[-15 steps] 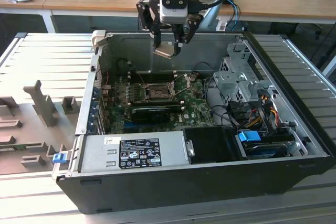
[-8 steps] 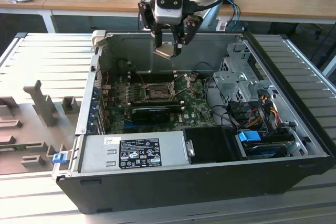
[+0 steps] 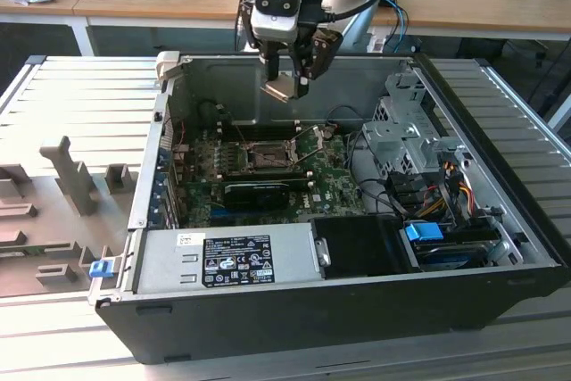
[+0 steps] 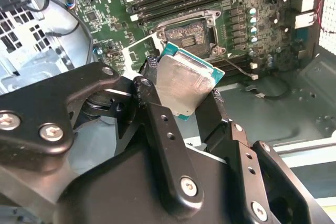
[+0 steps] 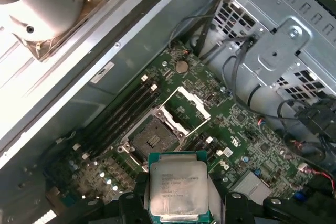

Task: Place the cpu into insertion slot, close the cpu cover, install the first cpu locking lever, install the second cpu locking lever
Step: 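Place the cpu into insertion slot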

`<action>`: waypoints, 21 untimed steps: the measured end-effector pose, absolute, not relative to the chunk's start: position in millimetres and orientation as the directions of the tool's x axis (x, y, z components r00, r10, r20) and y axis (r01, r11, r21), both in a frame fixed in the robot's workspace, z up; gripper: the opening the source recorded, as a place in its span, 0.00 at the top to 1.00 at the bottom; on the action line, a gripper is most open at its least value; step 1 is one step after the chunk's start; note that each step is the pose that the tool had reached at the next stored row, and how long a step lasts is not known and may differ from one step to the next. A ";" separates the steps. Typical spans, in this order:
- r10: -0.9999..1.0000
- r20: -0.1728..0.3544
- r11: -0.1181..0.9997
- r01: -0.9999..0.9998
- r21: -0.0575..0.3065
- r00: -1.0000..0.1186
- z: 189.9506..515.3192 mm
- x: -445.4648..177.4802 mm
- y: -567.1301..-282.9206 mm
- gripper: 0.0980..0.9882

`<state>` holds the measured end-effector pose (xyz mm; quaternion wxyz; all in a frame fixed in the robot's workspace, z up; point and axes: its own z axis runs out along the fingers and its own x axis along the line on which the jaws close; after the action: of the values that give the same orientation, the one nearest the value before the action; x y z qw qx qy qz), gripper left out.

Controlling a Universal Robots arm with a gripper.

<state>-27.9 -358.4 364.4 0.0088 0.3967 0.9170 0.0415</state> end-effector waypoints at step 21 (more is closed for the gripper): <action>0.852 0.017 0.521 0.849 0.083 -0.524 358.9 -27.9 -358.4 0.51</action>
<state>-27.9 -358.4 358.9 0.0130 0.4877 0.8720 0.0404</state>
